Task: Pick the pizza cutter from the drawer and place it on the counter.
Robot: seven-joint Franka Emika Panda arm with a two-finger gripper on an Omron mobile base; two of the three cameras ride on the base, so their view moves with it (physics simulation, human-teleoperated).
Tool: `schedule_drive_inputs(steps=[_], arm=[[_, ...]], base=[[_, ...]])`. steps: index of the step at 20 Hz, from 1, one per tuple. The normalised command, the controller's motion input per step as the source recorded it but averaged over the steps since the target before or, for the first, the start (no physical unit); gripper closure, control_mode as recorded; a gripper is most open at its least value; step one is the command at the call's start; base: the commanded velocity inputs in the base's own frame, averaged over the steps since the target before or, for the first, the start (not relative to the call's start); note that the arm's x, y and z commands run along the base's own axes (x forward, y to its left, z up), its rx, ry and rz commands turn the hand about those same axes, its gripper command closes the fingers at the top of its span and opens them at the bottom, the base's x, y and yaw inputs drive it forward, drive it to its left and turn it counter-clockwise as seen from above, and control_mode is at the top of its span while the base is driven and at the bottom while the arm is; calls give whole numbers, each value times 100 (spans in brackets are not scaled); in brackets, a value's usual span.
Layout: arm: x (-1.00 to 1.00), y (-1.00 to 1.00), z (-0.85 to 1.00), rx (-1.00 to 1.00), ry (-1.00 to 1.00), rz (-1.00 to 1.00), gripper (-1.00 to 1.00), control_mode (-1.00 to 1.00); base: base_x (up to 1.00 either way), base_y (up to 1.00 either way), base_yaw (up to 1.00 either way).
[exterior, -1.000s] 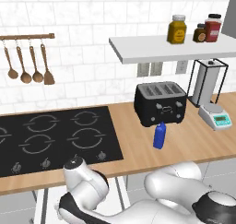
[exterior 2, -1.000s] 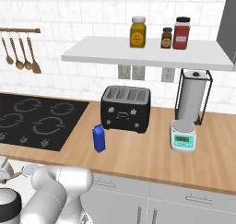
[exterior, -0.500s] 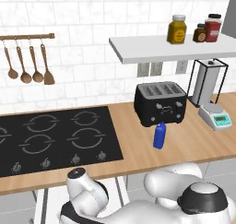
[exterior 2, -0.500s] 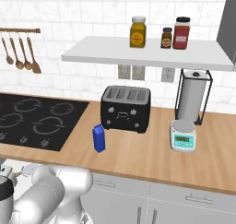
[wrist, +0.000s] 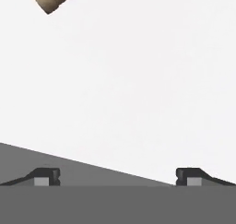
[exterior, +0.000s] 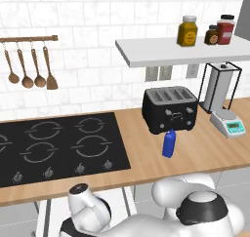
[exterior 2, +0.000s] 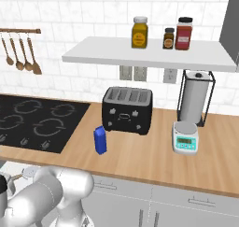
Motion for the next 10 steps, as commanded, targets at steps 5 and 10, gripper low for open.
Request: schedule_drive_inputs(steps=[5, 10], arm=[[-39, 17, -10, 0, 6, 0, -100, -100], [-82, 9, 0, 0, 6, -5, -100, -100]], base=[[0, 0, 0], [0, 0, 0]])
